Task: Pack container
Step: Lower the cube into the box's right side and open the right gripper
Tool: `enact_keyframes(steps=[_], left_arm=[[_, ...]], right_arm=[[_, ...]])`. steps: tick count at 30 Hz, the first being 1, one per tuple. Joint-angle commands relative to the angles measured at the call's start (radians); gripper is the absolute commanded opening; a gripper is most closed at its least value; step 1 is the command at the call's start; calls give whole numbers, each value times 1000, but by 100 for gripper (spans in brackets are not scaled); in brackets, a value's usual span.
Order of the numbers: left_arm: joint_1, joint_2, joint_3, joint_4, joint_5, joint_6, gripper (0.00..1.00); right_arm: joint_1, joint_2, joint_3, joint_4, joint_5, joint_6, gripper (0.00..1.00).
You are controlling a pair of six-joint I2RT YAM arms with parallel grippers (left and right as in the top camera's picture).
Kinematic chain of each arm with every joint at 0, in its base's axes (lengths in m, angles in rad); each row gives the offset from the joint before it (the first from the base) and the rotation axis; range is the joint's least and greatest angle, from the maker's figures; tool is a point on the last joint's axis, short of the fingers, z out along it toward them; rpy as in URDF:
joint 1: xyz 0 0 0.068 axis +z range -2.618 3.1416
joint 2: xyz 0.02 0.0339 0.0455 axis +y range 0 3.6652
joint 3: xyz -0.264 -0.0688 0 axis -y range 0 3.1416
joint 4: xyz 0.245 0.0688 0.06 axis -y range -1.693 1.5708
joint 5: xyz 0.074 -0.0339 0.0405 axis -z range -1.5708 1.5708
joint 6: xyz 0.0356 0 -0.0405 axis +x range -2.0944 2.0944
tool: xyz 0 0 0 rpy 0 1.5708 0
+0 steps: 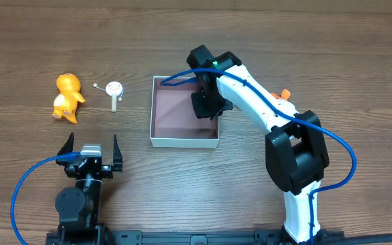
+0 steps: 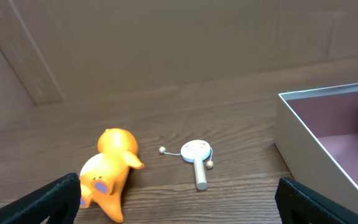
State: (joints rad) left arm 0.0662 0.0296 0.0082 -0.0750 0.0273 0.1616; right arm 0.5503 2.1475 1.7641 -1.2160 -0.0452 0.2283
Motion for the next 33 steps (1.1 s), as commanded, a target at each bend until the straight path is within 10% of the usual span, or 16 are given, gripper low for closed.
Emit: enact_keyframes(steps=[1,33], left_arm=[[6,1,-3,1,17,17,100],[6,1,-3,1,17,17,100]], right_arm=[[0,-23,-5,25,1,-21,4],[11,-23,-5,85,-39,-79,4]])
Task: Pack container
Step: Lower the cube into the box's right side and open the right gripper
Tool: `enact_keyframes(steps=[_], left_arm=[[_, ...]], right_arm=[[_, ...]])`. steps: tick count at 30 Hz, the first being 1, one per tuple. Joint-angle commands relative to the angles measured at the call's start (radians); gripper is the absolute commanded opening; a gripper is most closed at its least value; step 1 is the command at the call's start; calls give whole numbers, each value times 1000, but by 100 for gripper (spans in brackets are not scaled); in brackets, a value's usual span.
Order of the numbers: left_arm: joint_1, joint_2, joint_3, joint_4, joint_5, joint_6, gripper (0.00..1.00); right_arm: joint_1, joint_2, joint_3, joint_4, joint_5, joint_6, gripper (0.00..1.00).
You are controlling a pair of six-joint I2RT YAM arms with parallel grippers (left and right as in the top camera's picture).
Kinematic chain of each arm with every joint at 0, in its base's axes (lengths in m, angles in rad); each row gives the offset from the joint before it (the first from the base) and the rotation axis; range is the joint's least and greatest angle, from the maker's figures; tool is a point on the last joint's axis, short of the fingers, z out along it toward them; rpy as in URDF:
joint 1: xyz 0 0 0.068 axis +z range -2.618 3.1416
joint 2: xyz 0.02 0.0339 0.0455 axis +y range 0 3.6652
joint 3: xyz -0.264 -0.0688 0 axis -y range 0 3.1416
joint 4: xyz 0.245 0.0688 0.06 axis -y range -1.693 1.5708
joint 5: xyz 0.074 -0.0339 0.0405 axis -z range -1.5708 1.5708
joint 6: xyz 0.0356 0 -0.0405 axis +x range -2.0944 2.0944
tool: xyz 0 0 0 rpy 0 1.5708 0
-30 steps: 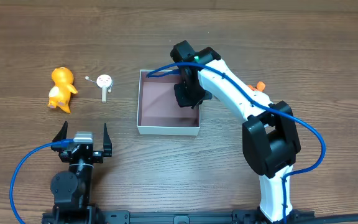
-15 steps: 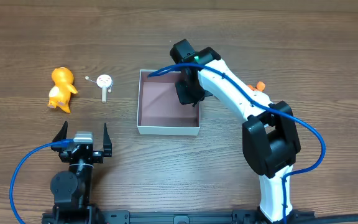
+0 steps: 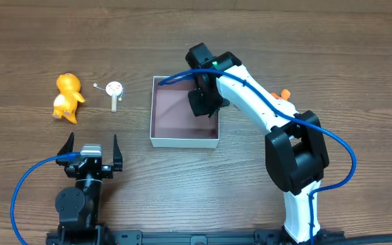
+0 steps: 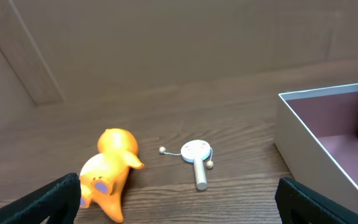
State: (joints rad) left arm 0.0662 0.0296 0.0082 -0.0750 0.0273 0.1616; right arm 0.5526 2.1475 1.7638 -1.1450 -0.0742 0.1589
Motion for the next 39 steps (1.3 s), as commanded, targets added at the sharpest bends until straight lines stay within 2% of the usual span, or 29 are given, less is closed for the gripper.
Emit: enact_keyframes(steps=[1,14,39], left_arm=[[6,1,-3,1,17,17,100],[6,1,-3,1,17,17,100],[6,1,-3,1,17,17,100]], right_arm=[[8,-23,-5,21,-10,-10,4],[8,-10,-5,67,32,-10,4],[7,-10,-5,25,154,-6,4]])
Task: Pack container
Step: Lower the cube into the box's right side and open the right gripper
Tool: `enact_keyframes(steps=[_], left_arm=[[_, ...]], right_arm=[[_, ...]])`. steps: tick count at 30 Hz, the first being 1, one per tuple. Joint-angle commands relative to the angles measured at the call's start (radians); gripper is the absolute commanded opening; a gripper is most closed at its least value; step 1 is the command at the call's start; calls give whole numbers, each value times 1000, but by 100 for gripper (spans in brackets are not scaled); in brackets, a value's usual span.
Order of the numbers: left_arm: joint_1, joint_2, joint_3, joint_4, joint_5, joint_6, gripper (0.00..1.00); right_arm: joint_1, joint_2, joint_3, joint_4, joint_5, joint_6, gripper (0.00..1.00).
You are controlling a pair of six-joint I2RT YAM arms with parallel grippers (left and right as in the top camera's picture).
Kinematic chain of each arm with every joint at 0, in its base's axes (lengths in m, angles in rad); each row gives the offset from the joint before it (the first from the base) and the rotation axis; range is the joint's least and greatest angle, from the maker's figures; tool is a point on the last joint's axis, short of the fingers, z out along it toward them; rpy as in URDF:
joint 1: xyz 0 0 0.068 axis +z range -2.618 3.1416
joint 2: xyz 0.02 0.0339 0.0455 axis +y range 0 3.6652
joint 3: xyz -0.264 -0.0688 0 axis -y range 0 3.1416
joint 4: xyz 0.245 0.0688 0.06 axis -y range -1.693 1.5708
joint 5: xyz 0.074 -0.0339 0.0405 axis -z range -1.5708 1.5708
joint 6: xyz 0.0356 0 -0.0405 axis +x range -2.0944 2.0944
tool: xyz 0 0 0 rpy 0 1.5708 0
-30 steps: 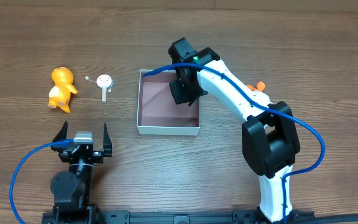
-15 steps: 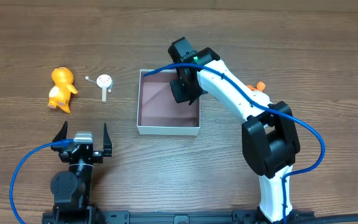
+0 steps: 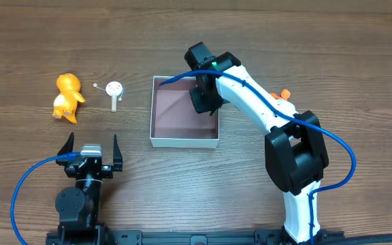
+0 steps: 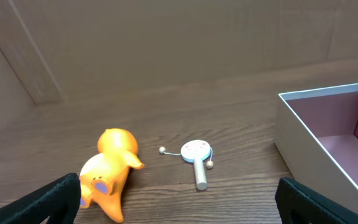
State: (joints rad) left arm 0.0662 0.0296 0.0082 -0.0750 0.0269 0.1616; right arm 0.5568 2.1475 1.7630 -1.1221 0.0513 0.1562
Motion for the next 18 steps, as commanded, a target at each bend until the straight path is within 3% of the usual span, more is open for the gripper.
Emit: enact_keyframes(steps=[1,18], left_arm=[[6,1,-3,1,17,17,100],[6,1,-3,1,17,17,100]], right_arm=[[3,-10,-4,2,31,-3,4],[3,-10,-4,25,84,0,4]])
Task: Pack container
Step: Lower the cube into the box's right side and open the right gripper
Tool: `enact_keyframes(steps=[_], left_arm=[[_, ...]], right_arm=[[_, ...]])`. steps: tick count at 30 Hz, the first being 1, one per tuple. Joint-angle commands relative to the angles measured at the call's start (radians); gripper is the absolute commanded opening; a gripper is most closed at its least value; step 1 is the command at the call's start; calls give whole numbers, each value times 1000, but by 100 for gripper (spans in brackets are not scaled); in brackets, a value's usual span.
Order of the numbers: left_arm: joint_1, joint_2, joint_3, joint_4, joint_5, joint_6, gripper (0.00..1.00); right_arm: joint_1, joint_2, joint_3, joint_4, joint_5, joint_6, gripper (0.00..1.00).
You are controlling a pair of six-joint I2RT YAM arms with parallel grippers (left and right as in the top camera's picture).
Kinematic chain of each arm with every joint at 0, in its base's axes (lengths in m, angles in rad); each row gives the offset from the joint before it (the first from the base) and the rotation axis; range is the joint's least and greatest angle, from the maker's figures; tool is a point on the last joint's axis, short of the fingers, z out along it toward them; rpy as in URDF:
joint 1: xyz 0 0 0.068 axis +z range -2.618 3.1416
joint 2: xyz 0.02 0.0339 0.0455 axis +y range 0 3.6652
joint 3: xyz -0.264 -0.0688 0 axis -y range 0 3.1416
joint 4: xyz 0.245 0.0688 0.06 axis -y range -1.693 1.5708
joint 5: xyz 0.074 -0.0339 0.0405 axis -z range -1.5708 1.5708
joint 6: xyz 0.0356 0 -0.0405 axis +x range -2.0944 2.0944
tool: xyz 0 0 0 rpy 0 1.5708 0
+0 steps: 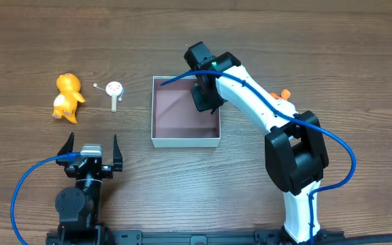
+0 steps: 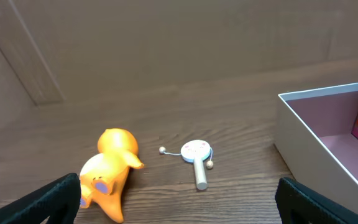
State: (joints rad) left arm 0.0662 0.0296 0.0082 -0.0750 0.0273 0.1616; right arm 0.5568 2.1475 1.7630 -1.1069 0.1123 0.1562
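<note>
A white box with a pink floor stands mid-table; its near wall shows in the left wrist view. Against its far right side lies a multicoloured cube, cut off by the frame edge. My right gripper hangs over that far right corner and hides the cube from above; its jaws cannot be made out. An orange duck and a small white rattle drum lie left of the box. My left gripper rests open near the front edge, holding nothing.
A small orange object lies on the table just behind the right arm. A blue cable loops from the right wrist over the box's far edge. Bare wood lies between the duck, the drum and the box.
The right gripper has shifted slightly toward the far edge of the box. A bit more of the cube shows in the left wrist view. Left arm, duck and drum are unmoved.
At first the right gripper sat low inside the box's right side, only its dark edge showing in the left wrist view. Then the cube showed in the box's far right part. The gripper has since drawn back toward the far right corner, with the cube staying in the box.
</note>
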Motion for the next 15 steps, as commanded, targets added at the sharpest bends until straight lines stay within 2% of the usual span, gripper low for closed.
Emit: enact_keyframes(steps=[1,9,15], left_arm=[[6,1,-3,1,17,17,100],[6,1,-3,1,17,17,100],[6,1,-3,1,17,17,100]], right_arm=[[3,-10,-4,10,23,0,4],[3,-12,62,-70,-2,0,4],[0,-12,385,-218,-34,0,4]])
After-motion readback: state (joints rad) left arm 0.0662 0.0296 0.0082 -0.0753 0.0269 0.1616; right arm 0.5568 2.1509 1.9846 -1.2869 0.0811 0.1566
